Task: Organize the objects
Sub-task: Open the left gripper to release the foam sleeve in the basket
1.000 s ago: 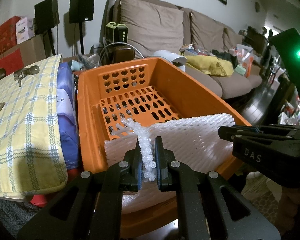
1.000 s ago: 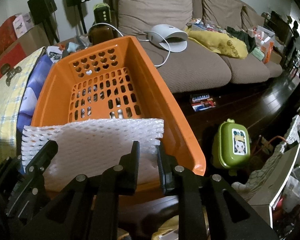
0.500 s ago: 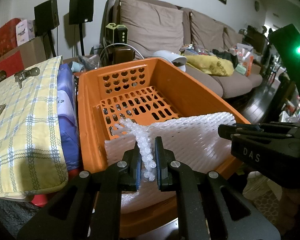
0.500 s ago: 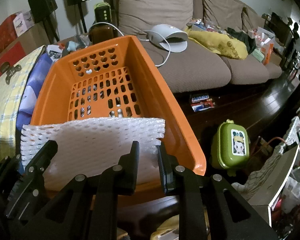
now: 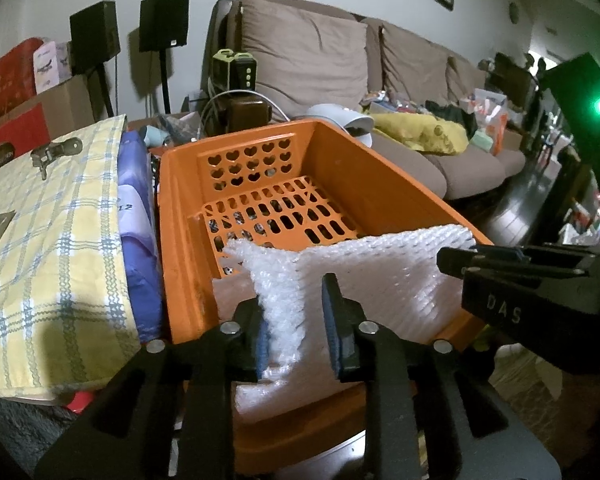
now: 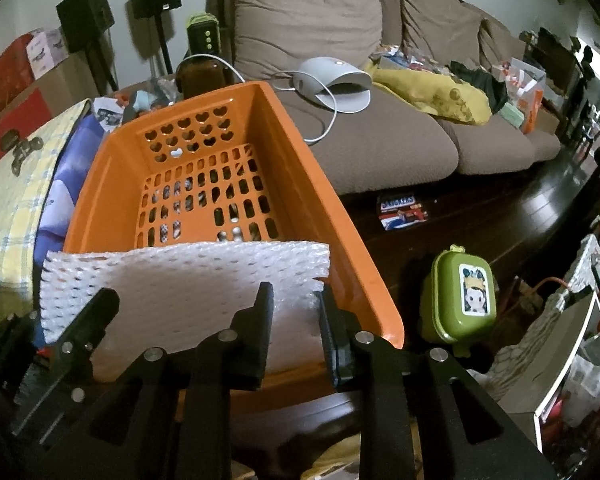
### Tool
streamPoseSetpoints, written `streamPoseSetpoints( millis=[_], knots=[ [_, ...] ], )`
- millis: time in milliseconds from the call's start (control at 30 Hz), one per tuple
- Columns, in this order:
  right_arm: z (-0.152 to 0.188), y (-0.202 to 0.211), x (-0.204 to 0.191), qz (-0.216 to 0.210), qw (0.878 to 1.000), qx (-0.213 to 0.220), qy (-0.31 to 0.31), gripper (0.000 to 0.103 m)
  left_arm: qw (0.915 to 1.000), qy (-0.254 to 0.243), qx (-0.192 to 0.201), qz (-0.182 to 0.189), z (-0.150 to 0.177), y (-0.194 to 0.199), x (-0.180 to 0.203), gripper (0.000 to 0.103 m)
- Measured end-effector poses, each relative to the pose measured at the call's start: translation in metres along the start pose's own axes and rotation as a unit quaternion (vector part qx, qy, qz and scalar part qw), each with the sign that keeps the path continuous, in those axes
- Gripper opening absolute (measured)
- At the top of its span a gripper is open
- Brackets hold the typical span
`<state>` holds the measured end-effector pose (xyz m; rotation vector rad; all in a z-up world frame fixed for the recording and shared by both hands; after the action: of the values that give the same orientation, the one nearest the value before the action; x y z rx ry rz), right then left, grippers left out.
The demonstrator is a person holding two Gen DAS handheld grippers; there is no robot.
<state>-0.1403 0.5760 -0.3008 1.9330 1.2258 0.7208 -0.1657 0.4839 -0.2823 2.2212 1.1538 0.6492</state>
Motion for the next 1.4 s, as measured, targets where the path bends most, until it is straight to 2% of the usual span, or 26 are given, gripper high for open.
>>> streamPoseSetpoints(
  millis=[67, 300, 467, 567, 600, 667, 767, 933, 1033, 1100, 1133, 1167, 1233, 1400],
  knots=[
    [0.000, 0.000, 0.000, 0.003, 1.000, 0.002, 0.001, 0.027, 0.9999, 0.009, 0.008, 0.011, -0.005, 0.003, -0.002, 0.032],
    [-0.001, 0.001, 0.000, 0.000, 1.000, 0.004, 0.000, 0.029, 0.9991, 0.022, 0.030, 0.018, -0.015, 0.012, -0.006, 0.032],
    [-0.006, 0.006, 0.005, -0.005, 1.000, 0.021, -0.020, 0.029, 0.9918, 0.081, 0.091, 0.039, -0.036, 0.036, -0.027, 0.032],
    [-0.013, 0.016, 0.011, -0.024, 0.998, 0.044, -0.047, 0.017, 0.9864, 0.103, 0.120, 0.046, -0.046, 0.047, -0.040, 0.032],
    [-0.015, 0.019, 0.013, -0.030, 0.997, 0.051, -0.055, 0.017, 0.9859, 0.105, 0.121, 0.047, -0.048, 0.047, -0.042, 0.032],
    [-0.019, 0.025, 0.017, -0.045, 0.994, 0.065, -0.074, 0.015, 0.9866, 0.106, 0.115, 0.048, -0.048, 0.043, -0.045, 0.031],
    [-0.019, 0.024, 0.019, -0.057, 0.993, 0.060, -0.086, 0.015, 0.9878, 0.102, 0.107, 0.048, -0.047, 0.038, -0.043, 0.031],
    [-0.015, 0.017, 0.008, -0.055, 0.995, 0.042, -0.065, 0.015, 0.9900, 0.092, 0.097, 0.045, -0.042, 0.035, -0.039, 0.031],
    [-0.016, 0.020, 0.001, -0.063, 0.995, 0.051, -0.054, 0.015, 0.9930, 0.088, 0.068, 0.040, -0.034, 0.024, -0.034, 0.031],
    [-0.009, 0.008, -0.004, -0.079, 0.995, 0.021, -0.051, 0.018, 0.9950, 0.080, 0.040, 0.044, -0.027, 0.015, -0.027, 0.031],
    [0.000, -0.003, -0.007, -0.085, 0.995, -0.009, -0.050, 0.017, 0.9956, 0.076, 0.032, 0.044, -0.024, 0.012, -0.024, 0.031],
    [0.008, -0.013, -0.008, -0.079, 0.995, -0.034, -0.049, 0.016, 0.9963, 0.070, 0.028, 0.042, -0.021, 0.010, -0.021, 0.031],
    [0.015, -0.019, -0.008, -0.053, 0.997, -0.050, -0.039, 0.016, 0.9972, 0.059, 0.023, 0.039, -0.018, 0.008, -0.018, 0.031],
    [0.006, -0.006, -0.007, -0.052, 0.998, -0.015, -0.034, 0.016, 0.9982, 0.054, -0.001, 0.028, -0.009, 0.000, -0.018, 0.031]
  ],
)
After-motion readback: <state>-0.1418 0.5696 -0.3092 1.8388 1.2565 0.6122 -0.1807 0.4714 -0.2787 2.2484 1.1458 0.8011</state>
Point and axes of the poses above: each gripper's, at about its wrist camera, not at the fingertips, and y roughly against the way its jaws point, x to its right, z to its underside, the point moved 10 cm from there along -y, roughly the way its jaws point, and after that the axes turned 4 degrees about y, right-handed, at the moved point
